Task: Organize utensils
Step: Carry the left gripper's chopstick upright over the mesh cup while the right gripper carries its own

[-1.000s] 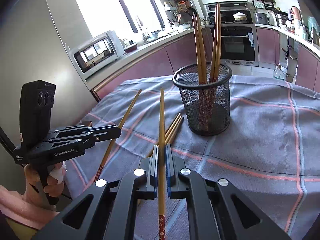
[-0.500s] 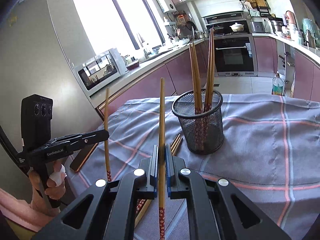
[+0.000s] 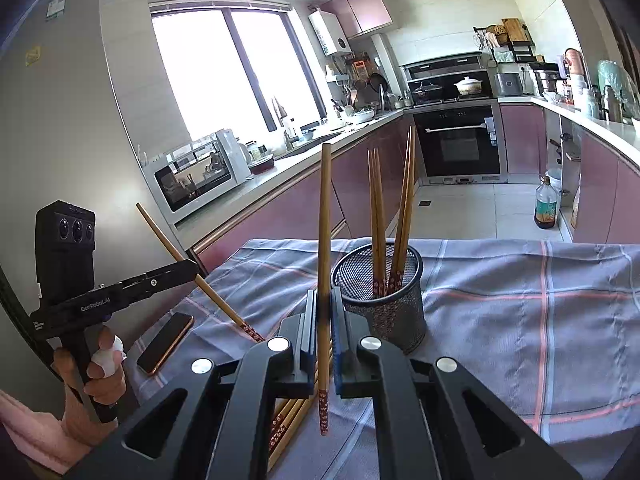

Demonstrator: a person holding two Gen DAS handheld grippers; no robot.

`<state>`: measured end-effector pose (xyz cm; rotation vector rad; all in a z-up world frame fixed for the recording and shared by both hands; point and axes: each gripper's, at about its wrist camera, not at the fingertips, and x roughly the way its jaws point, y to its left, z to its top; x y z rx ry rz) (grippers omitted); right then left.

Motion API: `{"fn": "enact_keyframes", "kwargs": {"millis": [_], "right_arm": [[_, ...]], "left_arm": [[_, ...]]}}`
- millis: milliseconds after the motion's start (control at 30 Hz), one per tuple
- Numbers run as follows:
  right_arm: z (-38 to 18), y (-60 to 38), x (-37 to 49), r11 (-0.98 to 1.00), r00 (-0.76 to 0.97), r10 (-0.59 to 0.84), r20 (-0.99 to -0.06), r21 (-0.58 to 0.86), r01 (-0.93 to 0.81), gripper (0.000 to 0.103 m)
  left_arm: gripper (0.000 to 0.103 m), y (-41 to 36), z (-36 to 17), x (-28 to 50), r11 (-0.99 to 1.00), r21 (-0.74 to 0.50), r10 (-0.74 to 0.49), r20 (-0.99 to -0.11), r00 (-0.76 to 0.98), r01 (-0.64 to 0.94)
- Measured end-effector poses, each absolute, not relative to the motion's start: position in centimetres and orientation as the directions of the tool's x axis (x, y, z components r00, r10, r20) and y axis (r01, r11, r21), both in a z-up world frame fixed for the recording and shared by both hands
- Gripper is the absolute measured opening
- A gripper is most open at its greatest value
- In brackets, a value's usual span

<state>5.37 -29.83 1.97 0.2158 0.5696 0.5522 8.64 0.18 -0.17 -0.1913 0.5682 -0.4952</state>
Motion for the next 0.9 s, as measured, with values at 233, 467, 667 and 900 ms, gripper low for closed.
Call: {"fn": "enact_keyframes", "kwargs": {"millis": [233, 467, 667, 900], "right_arm": [[4.0, -30.3, 6.3, 0.848, 0.739, 0.528, -0.418, 0.304, -0.434, 0.005], [6.6, -30.6, 7.3, 0.86, 0.777, 0.508, -0.372, 0.268, -0.434, 0.005], [8.4, -31.0, 8.5, 0.871, 0.807, 0.489, -0.331, 0.247, -0.426, 0.005], [9.2, -31.5, 10.3, 0.882, 0.83, 0.465, -0.308, 0.246, -0.403, 0.005]], "left_arm": [[0.008, -0.9, 1.6, 10.4, 0.853, -0.305, -0.521, -0.433, 0.736, 0.424], [0.008, -1.9, 4.0, 11.9, 0.847, -0.288, -0.529, -0.387, 0.755, 0.446], [0.008, -3.0, 5.9, 13.6, 0.856, -0.256, -0.516, -0.367, 0.774, 0.449], [0.008, -5.0, 6.8, 15.6, 0.86, -0.228, -0.51, -0.377, 0.773, 0.456]]}}
